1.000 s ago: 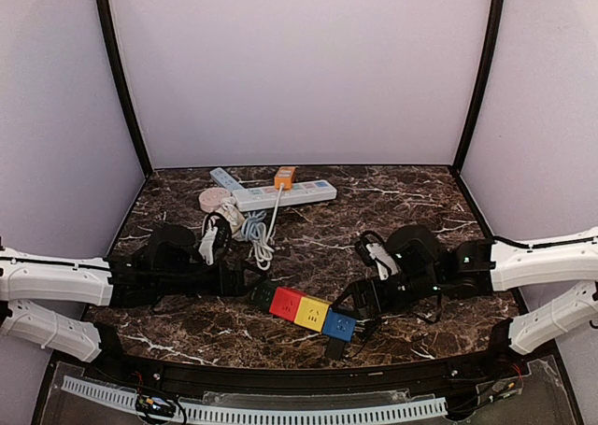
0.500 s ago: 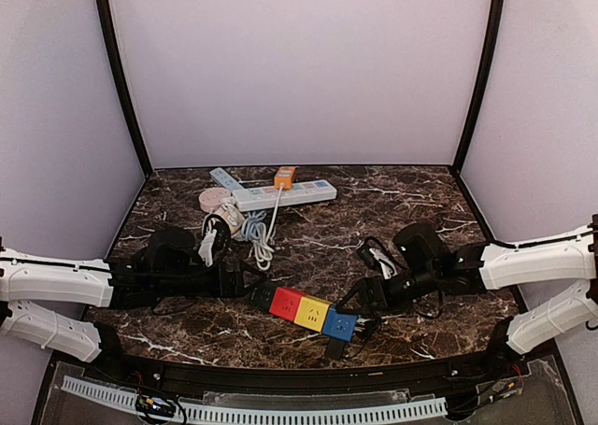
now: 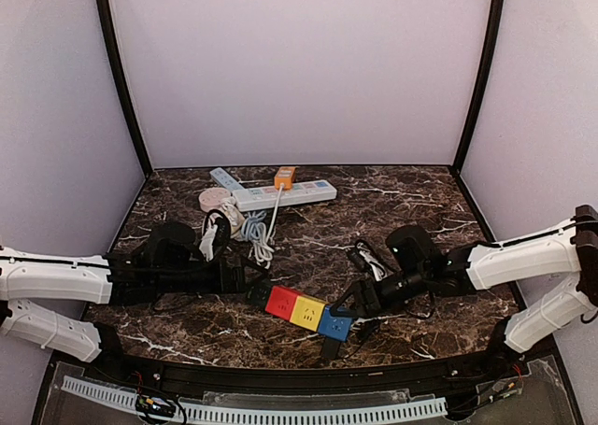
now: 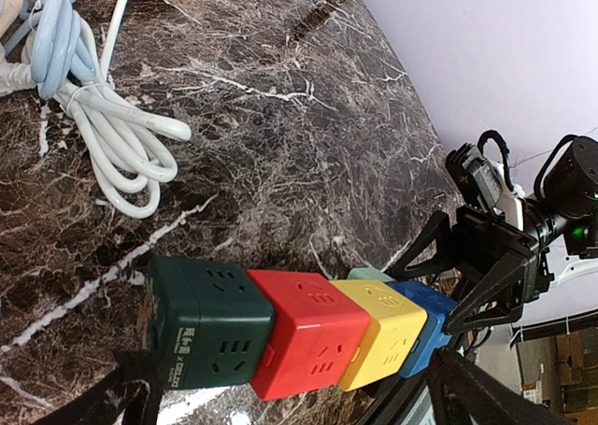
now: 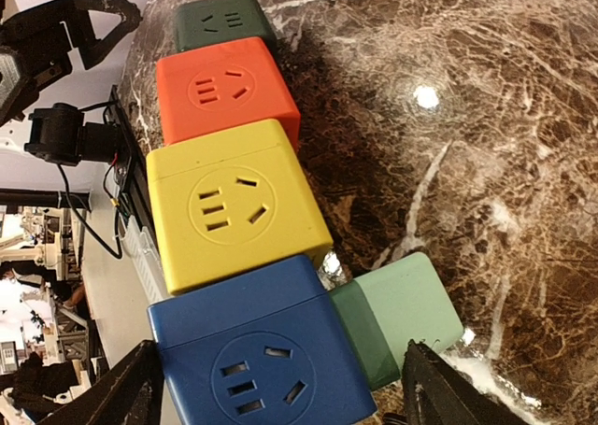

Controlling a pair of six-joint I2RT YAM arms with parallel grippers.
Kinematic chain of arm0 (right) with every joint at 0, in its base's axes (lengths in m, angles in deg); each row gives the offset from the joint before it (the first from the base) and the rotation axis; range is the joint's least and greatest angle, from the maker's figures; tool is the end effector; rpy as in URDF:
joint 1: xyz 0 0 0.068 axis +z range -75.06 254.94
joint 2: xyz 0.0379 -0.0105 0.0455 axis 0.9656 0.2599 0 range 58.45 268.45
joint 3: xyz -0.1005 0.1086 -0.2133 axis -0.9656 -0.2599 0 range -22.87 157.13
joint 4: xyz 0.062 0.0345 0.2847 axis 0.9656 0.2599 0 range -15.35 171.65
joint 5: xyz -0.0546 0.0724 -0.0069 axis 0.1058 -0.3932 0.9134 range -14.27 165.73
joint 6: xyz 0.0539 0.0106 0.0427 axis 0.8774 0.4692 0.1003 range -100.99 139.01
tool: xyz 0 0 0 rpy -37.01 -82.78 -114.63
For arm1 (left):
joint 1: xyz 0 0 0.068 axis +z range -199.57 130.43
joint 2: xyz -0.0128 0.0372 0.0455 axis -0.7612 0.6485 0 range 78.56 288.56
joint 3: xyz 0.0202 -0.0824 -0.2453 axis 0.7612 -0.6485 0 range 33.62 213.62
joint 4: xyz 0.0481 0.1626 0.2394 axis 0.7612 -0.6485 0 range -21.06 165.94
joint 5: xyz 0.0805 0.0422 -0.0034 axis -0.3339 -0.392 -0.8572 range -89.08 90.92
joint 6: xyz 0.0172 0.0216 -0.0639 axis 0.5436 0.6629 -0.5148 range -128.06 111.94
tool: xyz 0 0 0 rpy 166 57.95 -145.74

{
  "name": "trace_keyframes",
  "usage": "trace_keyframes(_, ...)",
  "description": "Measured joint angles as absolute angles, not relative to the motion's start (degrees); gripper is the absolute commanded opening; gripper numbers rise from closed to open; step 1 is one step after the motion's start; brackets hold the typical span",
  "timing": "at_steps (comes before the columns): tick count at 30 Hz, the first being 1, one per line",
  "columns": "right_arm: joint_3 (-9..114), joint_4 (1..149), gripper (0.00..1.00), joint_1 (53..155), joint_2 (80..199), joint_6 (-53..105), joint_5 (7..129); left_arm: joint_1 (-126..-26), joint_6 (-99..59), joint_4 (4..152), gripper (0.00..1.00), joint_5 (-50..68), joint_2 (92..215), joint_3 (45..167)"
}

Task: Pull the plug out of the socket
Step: Move the socket to the center of the board, then pick up the socket from the center of the board.

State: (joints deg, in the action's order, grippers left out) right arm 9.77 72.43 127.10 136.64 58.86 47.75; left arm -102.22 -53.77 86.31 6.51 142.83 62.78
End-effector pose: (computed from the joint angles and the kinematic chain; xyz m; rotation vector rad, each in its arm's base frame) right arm 0.1613 0.2508 0.1164 -0.5616 2.5774 1.2679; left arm 0.1729 -0.2357 0.1731 0.2026 2.2015 -1.1413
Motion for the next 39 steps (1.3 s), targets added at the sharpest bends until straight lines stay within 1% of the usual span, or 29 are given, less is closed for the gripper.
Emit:
trace_keyframes(5,9.66,69.15,0.49,127.12,137.56,59.32,46.04,-102.22,-53.86,85.61,1.00,6.68,142.83,63.53)
trace_keyframes(8,9.70,66.82,0.40,127.10,137.25,59.76,45.32,-102.22,-54.49,85.59,1.00,7.38,142.83,63.59)
trace_keyframes(14,10.12,68.06,0.35,127.14,135.44,60.30,45.60,-102.22,-55.17,85.67,1.00,8.91,142.83,63.59)
trace_keyframes(15,10.51,68.52,0.36,127.38,135.27,60.35,45.82,-102.22,-55.24,85.67,1.00,9.02,142.83,63.59)
trace_keyframes(19,13.53,71.32,0.46,129.33,135.37,59.54,49.19,-102.22,-56.31,85.76,1.00,9.07,142.94,63.59)
trace_keyframes(23,18.34,75.41,0.69,133.50,136.38,58.14,55.42,-102.22,-58.97,87.12,1.00,9.09,144.08,63.51)
trace_keyframes(24,19.58,76.52,0.73,134.59,136.49,57.77,57.45,-102.22,-59.72,87.44,1.00,9.09,144.47,63.46)
trace_keyframes(26,21.20,78.42,0.78,135.84,136.49,57.11,60.55,-102.24,-61.58,88.17,1.00,9.04,145.63,63.31)
trace_keyframes(29,22.51,80.54,0.82,136.54,136.53,56.13,64.21,-102.54,-64.61,89.50,1.00,8.72,147.64,62.83)
trace_keyframes(31,23.19,82.09,0.84,136.82,136.86,55.12,66.33,-103.20,-67.11,90.42,1.00,8.10,149.13,62.65)
trace_keyframes(39,23.67,82.86,0.85,139.91,140.55,54.47,67.75,-107.24,-74.80,96.17,1.00,4.45,154.98,62.67)
